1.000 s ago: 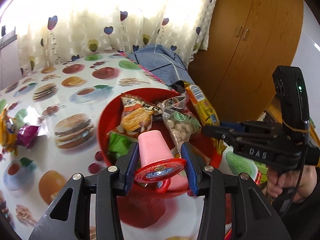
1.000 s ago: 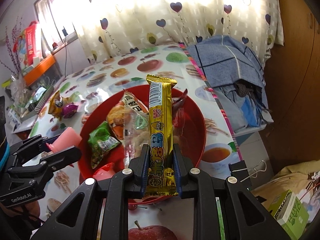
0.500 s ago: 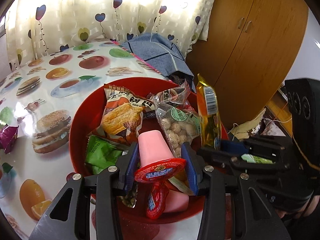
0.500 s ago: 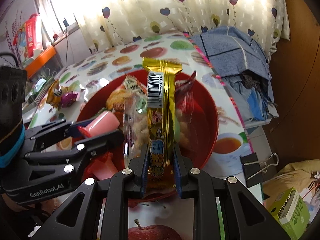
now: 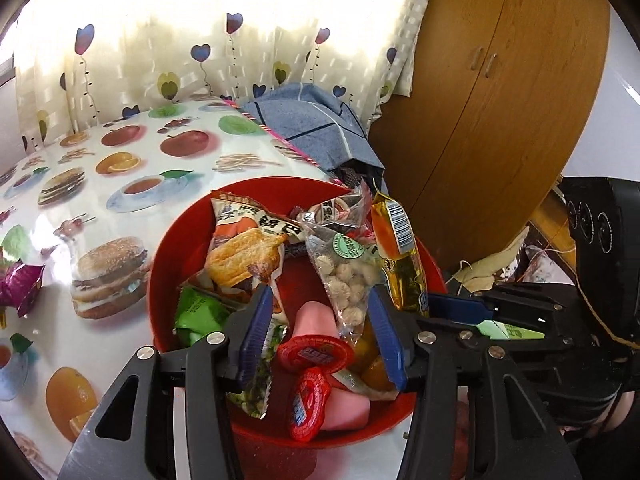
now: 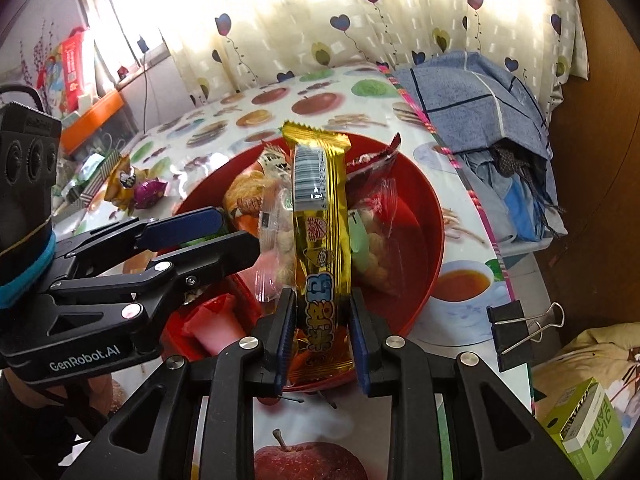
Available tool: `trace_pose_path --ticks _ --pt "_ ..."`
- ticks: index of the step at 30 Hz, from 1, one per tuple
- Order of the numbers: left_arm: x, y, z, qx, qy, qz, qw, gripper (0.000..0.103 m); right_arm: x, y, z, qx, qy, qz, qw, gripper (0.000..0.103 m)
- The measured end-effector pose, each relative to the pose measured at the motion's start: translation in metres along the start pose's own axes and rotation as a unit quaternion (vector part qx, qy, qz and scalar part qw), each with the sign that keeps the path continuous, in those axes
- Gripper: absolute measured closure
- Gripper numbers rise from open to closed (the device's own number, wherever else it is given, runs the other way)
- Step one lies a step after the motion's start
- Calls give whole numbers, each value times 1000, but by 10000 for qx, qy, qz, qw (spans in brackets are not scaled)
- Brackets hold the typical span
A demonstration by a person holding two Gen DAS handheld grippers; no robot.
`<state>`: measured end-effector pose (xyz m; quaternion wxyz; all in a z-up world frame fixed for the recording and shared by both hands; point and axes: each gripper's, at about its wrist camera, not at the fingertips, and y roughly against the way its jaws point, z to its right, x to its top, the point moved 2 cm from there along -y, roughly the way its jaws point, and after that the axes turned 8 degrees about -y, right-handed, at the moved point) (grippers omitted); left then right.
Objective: Organize snacks
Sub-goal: 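Lower the candy bar into the basket and open the right tool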
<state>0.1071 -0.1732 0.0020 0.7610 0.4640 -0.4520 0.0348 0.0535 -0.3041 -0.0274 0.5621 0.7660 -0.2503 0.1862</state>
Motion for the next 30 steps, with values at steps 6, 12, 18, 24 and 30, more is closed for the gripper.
trace_pose_path --ticks 6,12,18,24,30 --pt "-9 8 -15 101 261 -29 9996 52 -2 -3 -4 51 93 2 9999 82" --pt "-19 10 -31 245 461 -71 9986 52 -7 -6 -21 259 330 -77 9991 82" --pt "-23 19 -41 377 571 27 9977 52 -9 -8 -36 401 578 -167 9974 81" --pt "-22 26 -47 631 634 133 9959 52 -4 4 -40 545 568 132 9968 81" --pt "-27 19 -60 865 807 -67 9929 52 -3 -4 -28 302 452 -79 9985 81"
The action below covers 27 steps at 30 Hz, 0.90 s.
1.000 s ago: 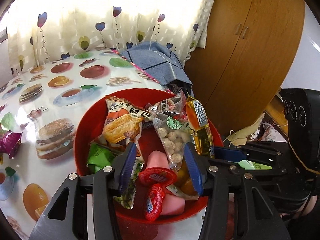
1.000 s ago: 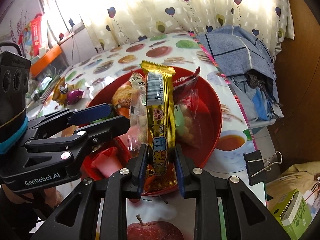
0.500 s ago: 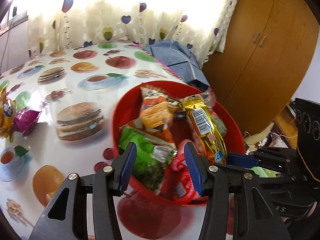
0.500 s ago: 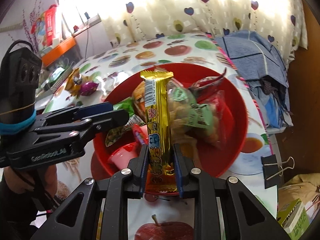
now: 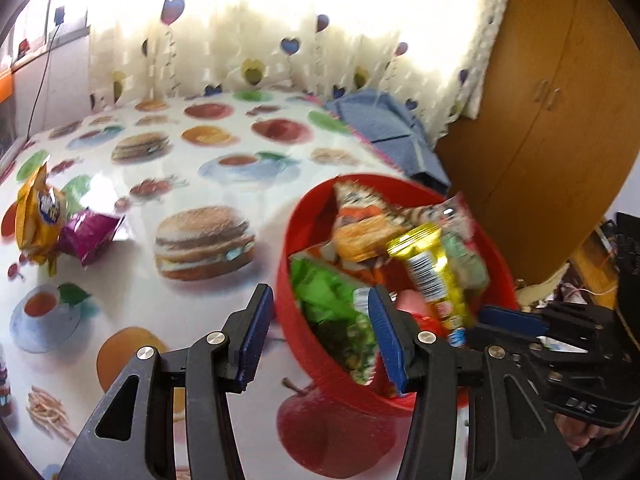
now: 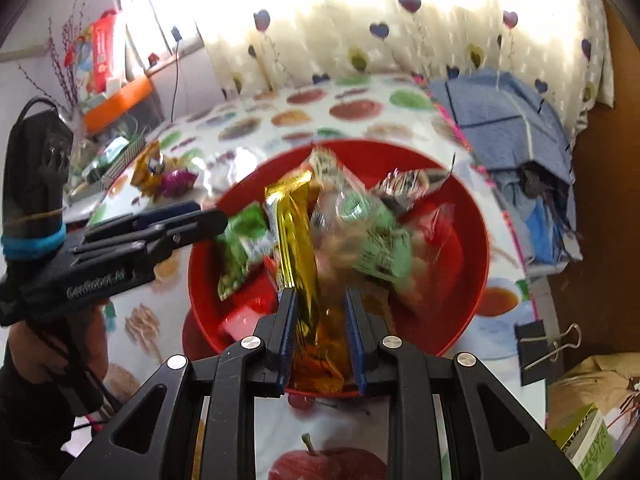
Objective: Organize snacks
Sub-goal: 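Lower the candy bar into the basket and open the right tool, then withdraw both tools from the basket toward the yellow and purple packets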
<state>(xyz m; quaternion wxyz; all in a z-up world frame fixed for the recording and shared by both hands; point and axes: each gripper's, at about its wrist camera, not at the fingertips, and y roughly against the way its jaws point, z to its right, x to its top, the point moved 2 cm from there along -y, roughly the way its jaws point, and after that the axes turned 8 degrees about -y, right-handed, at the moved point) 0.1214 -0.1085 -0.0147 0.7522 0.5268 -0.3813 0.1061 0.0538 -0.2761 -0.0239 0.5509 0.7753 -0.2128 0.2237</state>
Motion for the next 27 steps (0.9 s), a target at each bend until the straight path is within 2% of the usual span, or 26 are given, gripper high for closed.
trace_pose_path --ticks 3,9,14,17,22,27 --pt "-5 -8 -6 56 133 -164 9998 52 -1 2 0 -59 7 64 10000 81" --pt "-3 -11 -7 65 160 -139 9998 52 9 15 19 -237 -400 363 9983 81" --pt "-4 -12 -9 99 128 -124 9998 51 3 1 27 -498 -478 29 9976 81" --pt "-4 -11 -10 97 135 -126 9998 51 0 -4 27 -442 -488 -81 9978 81" --pt "-8 4 -12 93 153 19 9998 51 0 4 17 -380 -362 3 9986 75" --pt "-19 31 -12 266 63 333 9991 51 4 23 3 -338 -222 448 9982 65"
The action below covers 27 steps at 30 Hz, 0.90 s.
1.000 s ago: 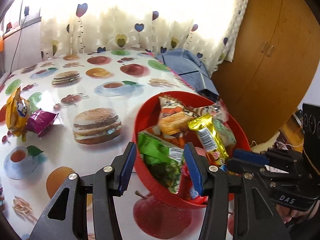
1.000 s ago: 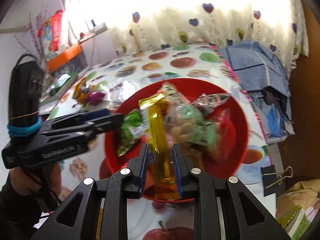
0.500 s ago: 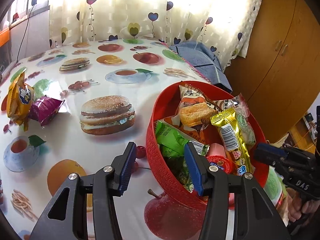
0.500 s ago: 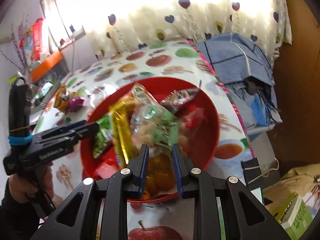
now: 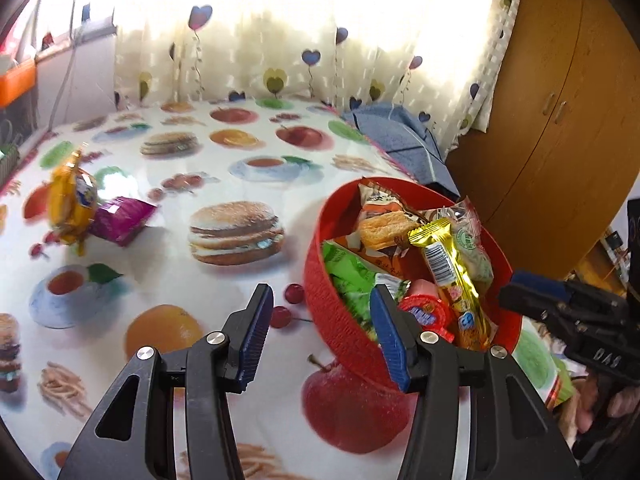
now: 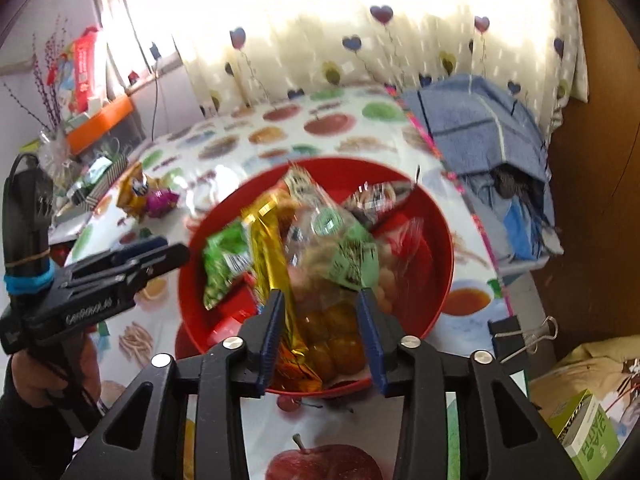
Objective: Organize snacks
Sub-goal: 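Withdraw both tools from the basket toward the yellow and purple packets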
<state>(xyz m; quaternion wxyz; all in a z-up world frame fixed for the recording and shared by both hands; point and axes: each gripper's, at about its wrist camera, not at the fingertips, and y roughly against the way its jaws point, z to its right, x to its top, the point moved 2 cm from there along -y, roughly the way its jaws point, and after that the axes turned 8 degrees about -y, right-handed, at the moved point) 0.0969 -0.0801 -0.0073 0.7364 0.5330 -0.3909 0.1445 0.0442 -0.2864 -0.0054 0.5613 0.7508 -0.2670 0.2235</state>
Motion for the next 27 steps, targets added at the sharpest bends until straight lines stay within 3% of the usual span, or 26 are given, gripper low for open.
trace_pose_path --ticks 12,17,20,27 --pt "-43 47 -39 482 47 55 9988 50 -9 -5 -62 634 439 -208 9968 62" --pt "-52 61 -50 621 -165 166 9978 35 -10 -11 -94 943 725 -217 9927 62" --pt "-56 64 -56 656 -171 220 9975 33 -10 -16 -111 1102 909 -253 9894 61" --pt "-59 66 -91 743 458 248 9959 33 -11 -32 -142 1202 1415 -359 9819 59"
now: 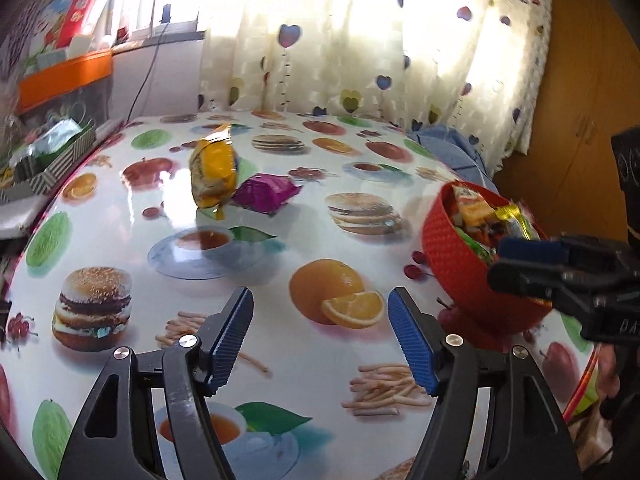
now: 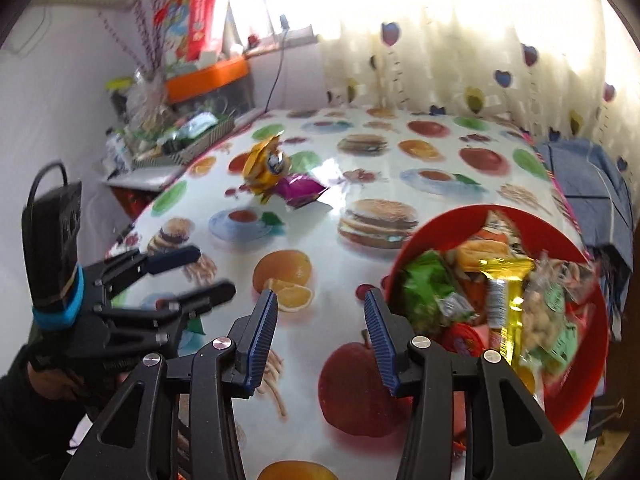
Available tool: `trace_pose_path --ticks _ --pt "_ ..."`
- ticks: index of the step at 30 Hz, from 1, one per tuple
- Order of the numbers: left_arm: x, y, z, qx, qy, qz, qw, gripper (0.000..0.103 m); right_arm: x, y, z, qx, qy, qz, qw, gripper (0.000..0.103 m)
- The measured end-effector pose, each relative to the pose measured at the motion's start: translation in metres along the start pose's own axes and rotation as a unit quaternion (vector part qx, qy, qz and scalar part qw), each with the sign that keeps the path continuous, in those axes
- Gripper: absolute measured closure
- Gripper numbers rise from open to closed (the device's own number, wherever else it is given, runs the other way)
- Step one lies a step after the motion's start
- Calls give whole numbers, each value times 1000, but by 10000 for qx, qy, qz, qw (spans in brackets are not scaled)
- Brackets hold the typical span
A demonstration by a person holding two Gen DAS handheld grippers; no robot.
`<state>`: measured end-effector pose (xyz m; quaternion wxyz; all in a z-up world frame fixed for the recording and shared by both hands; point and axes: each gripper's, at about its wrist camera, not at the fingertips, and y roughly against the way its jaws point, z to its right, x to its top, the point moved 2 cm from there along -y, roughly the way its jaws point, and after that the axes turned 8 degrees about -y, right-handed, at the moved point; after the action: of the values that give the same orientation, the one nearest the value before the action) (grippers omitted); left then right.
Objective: Organize snacks
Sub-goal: 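Withdraw both tools from the basket toward the yellow and purple packets, then grasp the purple packet with the right tool while the left tool grasps the yellow chip bag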
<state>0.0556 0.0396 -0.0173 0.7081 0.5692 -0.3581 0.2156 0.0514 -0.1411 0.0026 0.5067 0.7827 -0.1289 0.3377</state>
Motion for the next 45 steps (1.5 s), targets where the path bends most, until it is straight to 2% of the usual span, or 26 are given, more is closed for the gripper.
trace_pose_path --ticks 7,12,18,24,27,30,35,41,42,43,45 --pt "6 -5 -31 252 379 -204 9988 33 12 -26 -13 136 102 -287 9994 59" --pt "14 -3 -57 523 611 -155 9966 33 25 -44 -25 124 226 -374 9990 59" --pt "27 -9 -86 540 868 -145 9947 33 45 -70 -34 73 254 -489 9985 59" --pt "49 -22 -99 354 859 -64 9957 33 64 -99 -38 2 309 -641 9975 59" --pt "63 -33 -98 245 787 -32 9966 33 74 -117 -38 -54 302 -805 9963 47" --pt "77 -47 -100 160 788 6 9968 33 85 -133 -39 -94 339 -915 9952 45" --pt "97 -84 -107 157 830 -209 9962 33 100 -154 -38 -142 403 -1044 9936 45" --pt "103 -120 -114 269 795 -468 9954 33 109 -171 -26 -176 213 -1134 9932 45" --pt "101 -124 -116 261 835 -514 9948 34 110 -173 -26 -181 203 -1149 9930 45" --pt "99 -126 -119 258 869 -530 9945 43 111 -176 -25 -185 202 -1165 9928 45" --pt "97 -126 -121 196 871 -473 9949 45 113 -179 -26 -176 233 -1186 9925 45"
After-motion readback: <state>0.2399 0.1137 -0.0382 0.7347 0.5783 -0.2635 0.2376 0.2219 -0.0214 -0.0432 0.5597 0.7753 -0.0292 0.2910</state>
